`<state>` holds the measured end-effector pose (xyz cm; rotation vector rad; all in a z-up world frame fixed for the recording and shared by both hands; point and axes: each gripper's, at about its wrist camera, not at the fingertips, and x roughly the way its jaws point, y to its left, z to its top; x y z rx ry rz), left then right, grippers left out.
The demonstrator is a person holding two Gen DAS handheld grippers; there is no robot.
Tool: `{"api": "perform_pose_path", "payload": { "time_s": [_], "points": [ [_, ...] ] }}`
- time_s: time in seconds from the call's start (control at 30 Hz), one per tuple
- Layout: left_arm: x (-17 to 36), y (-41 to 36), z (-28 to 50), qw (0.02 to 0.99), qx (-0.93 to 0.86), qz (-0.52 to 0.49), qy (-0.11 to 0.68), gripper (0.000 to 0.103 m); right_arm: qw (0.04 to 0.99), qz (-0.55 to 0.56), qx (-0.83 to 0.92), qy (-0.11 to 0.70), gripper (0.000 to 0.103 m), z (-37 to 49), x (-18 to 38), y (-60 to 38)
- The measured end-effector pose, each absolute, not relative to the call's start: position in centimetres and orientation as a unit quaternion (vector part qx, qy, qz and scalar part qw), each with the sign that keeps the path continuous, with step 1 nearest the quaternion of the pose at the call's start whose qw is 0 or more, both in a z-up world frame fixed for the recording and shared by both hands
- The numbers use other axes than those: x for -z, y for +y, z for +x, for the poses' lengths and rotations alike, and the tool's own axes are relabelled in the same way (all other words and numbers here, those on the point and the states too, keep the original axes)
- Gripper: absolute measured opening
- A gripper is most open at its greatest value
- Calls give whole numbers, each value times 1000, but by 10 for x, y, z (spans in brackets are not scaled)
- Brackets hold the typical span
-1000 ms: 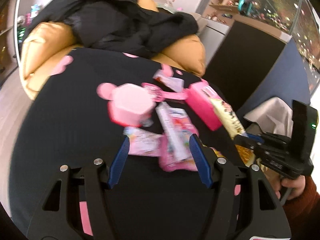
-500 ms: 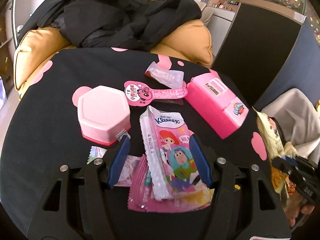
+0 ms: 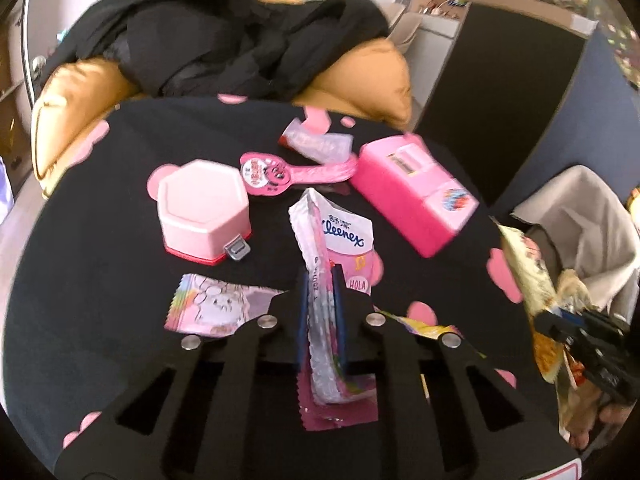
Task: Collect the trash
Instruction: 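Grasp the yellow-white snack wrapper with the right tool while the left tool grasps the pink Kleenex pack, then carry both items to the trash bag and open the left tool to drop the Kleenex pack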
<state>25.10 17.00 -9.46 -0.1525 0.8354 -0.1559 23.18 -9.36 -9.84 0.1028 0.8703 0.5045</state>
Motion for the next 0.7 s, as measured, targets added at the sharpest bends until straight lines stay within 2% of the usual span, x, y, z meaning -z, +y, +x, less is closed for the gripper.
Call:
{"api": "perform_pose_path", "payload": {
  "time_s": [0.47,0.7],
  "points": [
    [31,186,176,926,107,-141,333,10,895,15,-253,368,14,188,51,-88],
    [1,180,147,936,114,-138,302,10,905,6,-252,343,14,161,28,-96]
  ]
}}
